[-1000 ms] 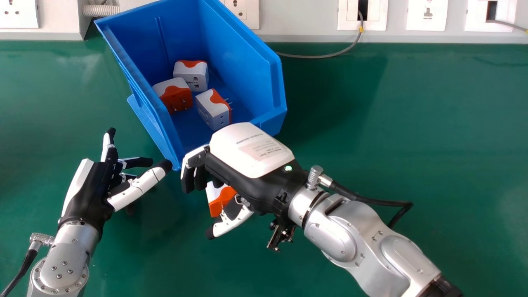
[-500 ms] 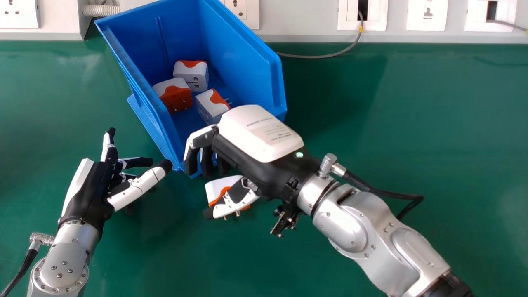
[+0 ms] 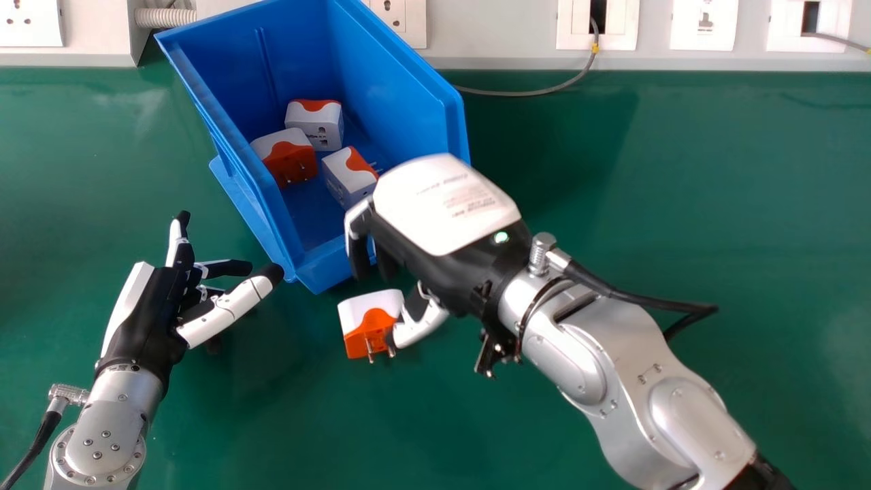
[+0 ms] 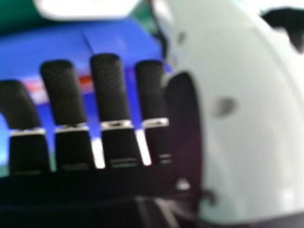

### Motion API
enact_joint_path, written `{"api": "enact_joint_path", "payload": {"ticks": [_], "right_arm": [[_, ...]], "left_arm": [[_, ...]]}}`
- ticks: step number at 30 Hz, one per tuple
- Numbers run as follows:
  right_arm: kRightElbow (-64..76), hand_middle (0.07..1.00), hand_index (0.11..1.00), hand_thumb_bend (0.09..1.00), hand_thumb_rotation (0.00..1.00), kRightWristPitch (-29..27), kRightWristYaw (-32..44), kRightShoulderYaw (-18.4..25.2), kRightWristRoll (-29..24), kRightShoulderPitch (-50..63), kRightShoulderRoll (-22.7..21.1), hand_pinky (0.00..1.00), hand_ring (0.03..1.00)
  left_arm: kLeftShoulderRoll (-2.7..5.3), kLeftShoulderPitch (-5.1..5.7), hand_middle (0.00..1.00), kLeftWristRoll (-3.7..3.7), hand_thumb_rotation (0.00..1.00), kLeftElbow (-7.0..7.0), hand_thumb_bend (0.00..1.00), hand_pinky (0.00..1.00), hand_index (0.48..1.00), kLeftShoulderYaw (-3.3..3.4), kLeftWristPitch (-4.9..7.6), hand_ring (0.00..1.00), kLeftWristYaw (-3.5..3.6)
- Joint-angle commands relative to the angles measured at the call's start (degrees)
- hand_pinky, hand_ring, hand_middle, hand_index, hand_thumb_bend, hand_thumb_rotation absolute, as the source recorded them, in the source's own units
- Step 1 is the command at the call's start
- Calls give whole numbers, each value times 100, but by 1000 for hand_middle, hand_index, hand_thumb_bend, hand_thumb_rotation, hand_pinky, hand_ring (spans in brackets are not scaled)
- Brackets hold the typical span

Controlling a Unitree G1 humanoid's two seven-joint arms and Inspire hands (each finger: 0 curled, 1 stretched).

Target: Pick all objects and put in blue box

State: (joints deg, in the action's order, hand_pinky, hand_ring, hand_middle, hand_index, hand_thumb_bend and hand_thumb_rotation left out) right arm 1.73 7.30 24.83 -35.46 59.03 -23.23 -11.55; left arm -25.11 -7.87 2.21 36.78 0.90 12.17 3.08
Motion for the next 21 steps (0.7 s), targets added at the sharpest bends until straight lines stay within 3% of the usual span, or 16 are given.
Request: {"api": "enact_joint_path", "payload": {"ticks": [1, 10, 21], "right_arm": [[216, 668, 652, 735, 25, 122, 254, -66, 119, -101, 11, 511, 588], [323, 871, 812, 910, 152, 406, 340, -171, 31, 250, 149, 708, 829], [404, 949, 901, 947, 151, 563, 762, -119, -46, 119, 139, 822, 926]], "left_arm": [[279, 446, 763, 209, 530, 291, 767, 570, 834, -338, -474, 658, 345], [284, 429, 763, 206, 529, 336, 766, 568, 835, -333, -464, 657, 344], [271, 409, 766, 231, 529, 354, 766, 566, 835, -346, -457, 657, 337]]}}
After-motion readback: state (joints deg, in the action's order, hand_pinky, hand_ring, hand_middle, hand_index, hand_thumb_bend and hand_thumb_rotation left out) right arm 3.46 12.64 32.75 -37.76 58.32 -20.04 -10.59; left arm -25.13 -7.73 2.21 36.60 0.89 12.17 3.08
